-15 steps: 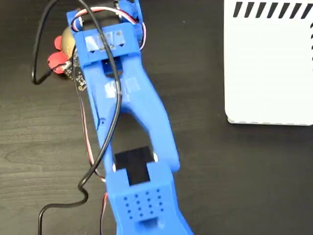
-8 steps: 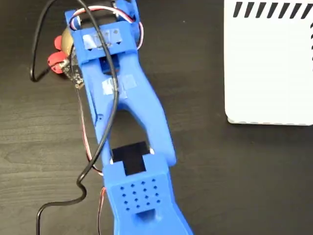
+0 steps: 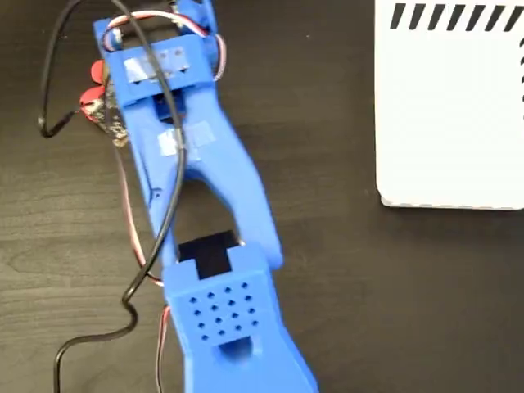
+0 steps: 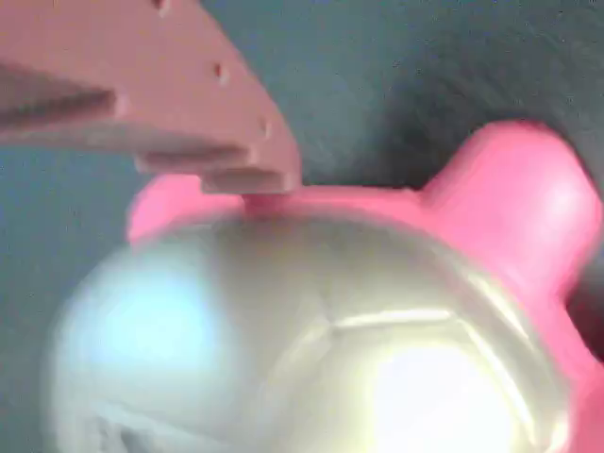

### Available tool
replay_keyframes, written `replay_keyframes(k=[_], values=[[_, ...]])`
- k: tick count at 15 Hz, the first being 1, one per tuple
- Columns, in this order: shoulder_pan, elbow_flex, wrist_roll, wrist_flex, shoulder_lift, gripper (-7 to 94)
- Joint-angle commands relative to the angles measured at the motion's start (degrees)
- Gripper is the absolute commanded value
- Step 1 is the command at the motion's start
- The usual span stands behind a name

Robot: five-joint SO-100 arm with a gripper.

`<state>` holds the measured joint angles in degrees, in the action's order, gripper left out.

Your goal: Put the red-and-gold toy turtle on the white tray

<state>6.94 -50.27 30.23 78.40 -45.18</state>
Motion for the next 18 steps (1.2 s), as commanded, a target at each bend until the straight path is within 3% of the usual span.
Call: replay_keyframes(k=[1,3,7,8,18], values=[[0.62,3.16,0.53,0.35,-2.29,50],[0.88,3.6,-0.09,0.26,-1.93,39],[1.23,4.66,-0.7,0.62,-1.41,5],[1.23,4.66,-1.05,0.53,-1.32,0],[1.23,9.05,-1.85,3.08,-1.93,0]])
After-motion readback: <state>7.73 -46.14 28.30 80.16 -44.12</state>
